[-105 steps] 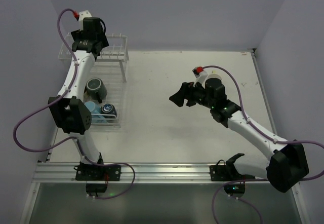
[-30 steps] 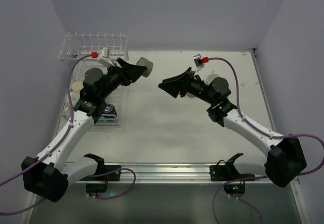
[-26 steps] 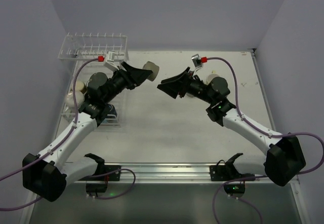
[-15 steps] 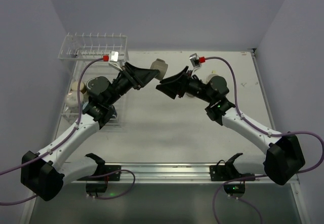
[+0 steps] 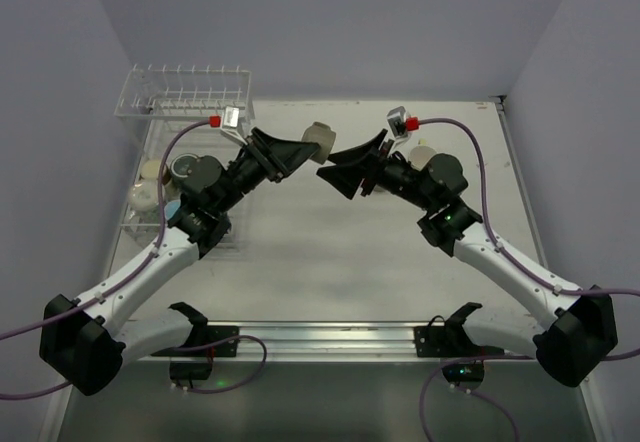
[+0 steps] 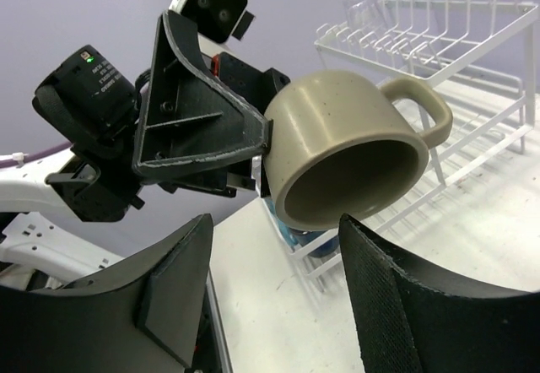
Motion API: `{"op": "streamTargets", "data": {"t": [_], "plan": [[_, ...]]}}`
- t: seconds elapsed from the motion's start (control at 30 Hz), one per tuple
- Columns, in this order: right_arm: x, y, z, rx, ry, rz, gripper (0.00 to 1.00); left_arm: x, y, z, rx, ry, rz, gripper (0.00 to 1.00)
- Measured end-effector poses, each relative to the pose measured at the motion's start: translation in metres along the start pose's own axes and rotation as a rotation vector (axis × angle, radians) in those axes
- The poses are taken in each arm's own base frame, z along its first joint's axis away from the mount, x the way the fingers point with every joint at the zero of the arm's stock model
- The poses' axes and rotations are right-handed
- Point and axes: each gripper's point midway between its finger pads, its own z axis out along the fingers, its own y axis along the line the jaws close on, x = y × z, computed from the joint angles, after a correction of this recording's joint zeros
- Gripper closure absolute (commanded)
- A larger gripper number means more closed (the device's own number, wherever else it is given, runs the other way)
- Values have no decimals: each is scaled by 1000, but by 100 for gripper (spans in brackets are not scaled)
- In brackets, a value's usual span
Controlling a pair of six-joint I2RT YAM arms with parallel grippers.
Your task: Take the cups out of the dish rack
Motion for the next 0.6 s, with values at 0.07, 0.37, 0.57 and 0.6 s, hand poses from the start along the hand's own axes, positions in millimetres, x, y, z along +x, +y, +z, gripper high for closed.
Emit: {"op": "streamTargets", "data": {"t": [0.07, 0.37, 0.57, 0.6], "plan": [[-3, 2, -3, 7, -8, -17, 35, 1, -1, 0, -1, -1, -1, 83], [2, -7, 1, 22, 6, -32, 48, 19, -7, 3, 13, 41, -27, 83], [2, -5, 4, -4, 1, -40, 51, 29, 1, 0, -1, 57, -54, 81], [3, -5, 4, -4, 2, -39, 52, 29, 1, -1, 2, 57, -55, 80]]}}
